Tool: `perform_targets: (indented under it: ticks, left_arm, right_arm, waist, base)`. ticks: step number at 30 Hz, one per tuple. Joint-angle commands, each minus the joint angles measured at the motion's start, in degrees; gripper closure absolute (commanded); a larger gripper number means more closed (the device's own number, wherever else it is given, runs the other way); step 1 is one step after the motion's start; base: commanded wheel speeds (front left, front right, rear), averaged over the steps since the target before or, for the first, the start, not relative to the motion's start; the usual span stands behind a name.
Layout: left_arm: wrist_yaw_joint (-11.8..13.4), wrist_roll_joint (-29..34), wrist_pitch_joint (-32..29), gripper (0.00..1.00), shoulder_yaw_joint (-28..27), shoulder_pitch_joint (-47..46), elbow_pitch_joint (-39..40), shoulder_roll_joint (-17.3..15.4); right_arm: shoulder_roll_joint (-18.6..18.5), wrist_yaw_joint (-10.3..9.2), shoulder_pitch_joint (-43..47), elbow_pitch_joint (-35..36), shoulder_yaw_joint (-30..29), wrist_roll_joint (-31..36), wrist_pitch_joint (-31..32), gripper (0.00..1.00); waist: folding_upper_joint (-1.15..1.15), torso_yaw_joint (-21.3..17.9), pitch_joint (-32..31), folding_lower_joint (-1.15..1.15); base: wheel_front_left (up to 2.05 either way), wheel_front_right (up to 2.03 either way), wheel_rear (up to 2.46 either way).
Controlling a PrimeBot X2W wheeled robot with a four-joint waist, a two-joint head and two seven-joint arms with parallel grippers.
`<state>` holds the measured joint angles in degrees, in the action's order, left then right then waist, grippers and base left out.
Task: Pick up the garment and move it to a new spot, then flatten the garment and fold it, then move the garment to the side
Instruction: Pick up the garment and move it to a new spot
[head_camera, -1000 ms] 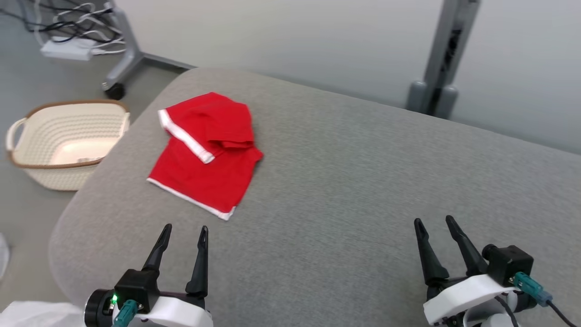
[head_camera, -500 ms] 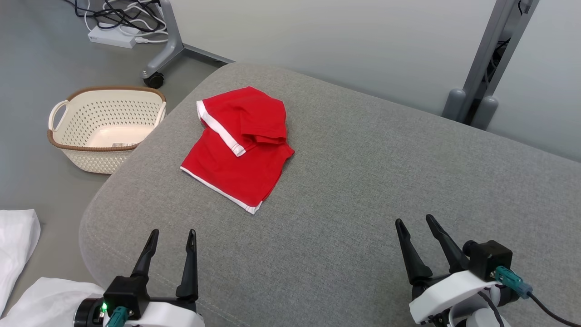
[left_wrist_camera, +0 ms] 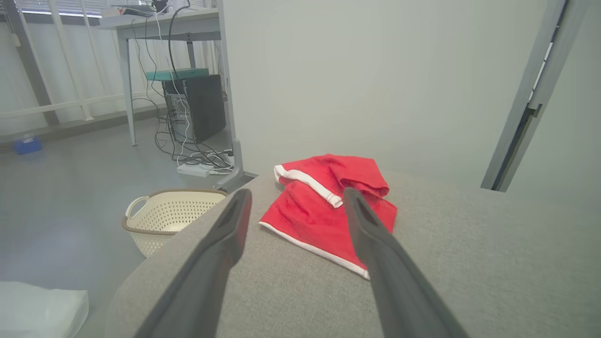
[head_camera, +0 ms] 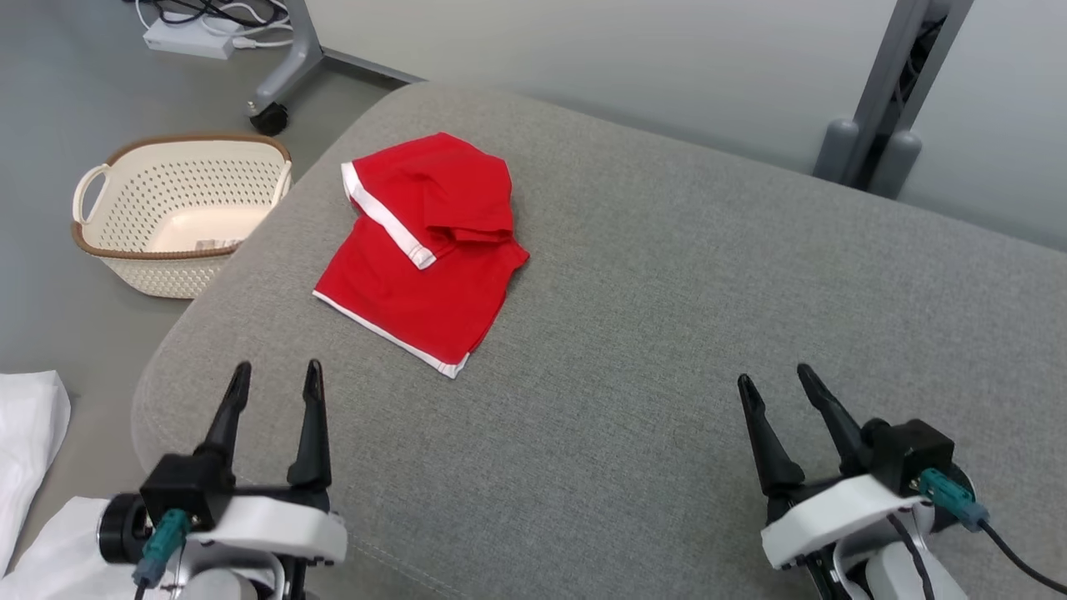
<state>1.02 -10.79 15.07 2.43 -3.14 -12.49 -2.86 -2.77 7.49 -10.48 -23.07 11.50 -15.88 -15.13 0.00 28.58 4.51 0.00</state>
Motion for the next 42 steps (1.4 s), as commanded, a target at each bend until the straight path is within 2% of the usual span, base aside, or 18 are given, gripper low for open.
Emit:
perform_targets:
  ticks: [1,5,7,11,17,20,25,28,30,33,40,41,42]
  left_arm:
    - [-1.0,0.7,0.0,0.00,-0.5,-2.4,0.2,-0.1]
    - [-2.8,0.7,0.1,0.00,-3.9,-8.0,-0.8,-0.1]
    - [-4.6,0.4,0.0,0.00,-5.0,-10.8,-5.0,-0.1]
    - [-6.9,-1.2,0.0,0.00,-7.7,-19.4,-13.5,-2.0]
    - [-8.5,-4.1,0.0,0.00,-8.3,-31.7,-25.0,-6.5]
    - [-8.6,-6.0,0.0,0.00,-6.3,-37.2,-31.2,-8.7]
    - [-8.5,-11.9,-4.1,0.00,-1.5,-45.6,-39.7,-12.7]
    - [-8.5,-13.9,-6.6,0.00,0.0,-48.0,-42.7,-13.7]
    - [-8.5,-17.2,-12.1,0.00,3.5,-51.6,-47.0,-15.6]
    - [-8.5,-19.5,-15.7,0.00,6.1,-52.8,-48.9,-16.3]
    - [-8.5,-22.8,-19.9,0.00,10.0,-54.1,-51.2,-17.9]
    - [-8.5,-23.2,-19.9,0.09,10.4,-54.1,-51.5,-17.9]
    - [-8.5,-23.4,-19.7,0.64,10.9,-54.1,-51.7,-17.9]
  right_arm:
    - [-0.5,0.01,-1.7,0.9,0.0,1.3,0.0,0.00]
    - [-0.6,0.01,-4.0,2.8,1.5,3.8,0.0,0.00]
    - [-0.9,0.01,-5.6,3.6,2.0,4.8,0.0,0.00]
    - [-0.8,0.01,-8.3,4.7,2.3,6.6,0.0,0.00]
    - [-1.1,0.01,-11.4,5.4,3.6,7.9,0.0,0.00]
    - [-1.0,0.02,-12.4,5.9,4.2,8.0,0.0,0.00]
    - [-0.8,0.02,-13.3,6.1,4.7,8.2,0.0,0.00]
    - [-0.8,0.01,-13.8,6.2,5.1,8.2,0.0,0.00]
    - [-0.8,0.00,-14.2,5.8,5.4,8.1,0.0,0.00]
    - [-0.8,0.00,-14.3,5.7,5.9,7.9,0.0,0.00]
    - [-0.8,0.00,-14.5,5.2,6.3,7.4,0.0,0.00]
    - [-0.8,0.00,-14.5,5.2,6.3,7.4,0.0,0.00]
    - [-0.7,-0.01,-14.5,5.1,6.3,7.4,0.0,0.00]
  waist:
    - [0.00,-1.4,2.9,0.00]
    - [0.00,-3.8,7.4,0.00]
    - [0.00,-5.1,9.4,0.00]
    - [0.00,-7.6,13.3,0.00]
    - [0.00,-11.4,18.0,0.00]
    - [0.00,-12.9,19.8,0.00]
    - [0.00,-14.5,22.1,0.00]
    - [0.00,-15.2,22.9,0.00]
    - [0.00,-16.4,24.0,0.00]
    - [0.00,-17.3,24.6,0.00]
    - [0.00,-18.2,25.2,0.00]
    - [0.00,-18.3,25.2,0.00]
    - [0.00,-18.4,25.1,0.00]
  base:
    - [0.00,0.00,0.00]
    - [0.00,0.00,0.00]
    - [0.00,0.00,0.00]
    - [0.00,0.00,0.00]
    - [0.00,0.00,0.00]
    - [0.00,0.00,0.00]
    - [0.00,0.00,0.00]
    - [0.00,0.00,0.00]
    - [0.00,0.00,0.00]
    - [0.00,0.00,0.00]
    - [0.00,0.00,0.00]
    - [0.00,0.00,0.00]
    - [0.00,0.00,0.00]
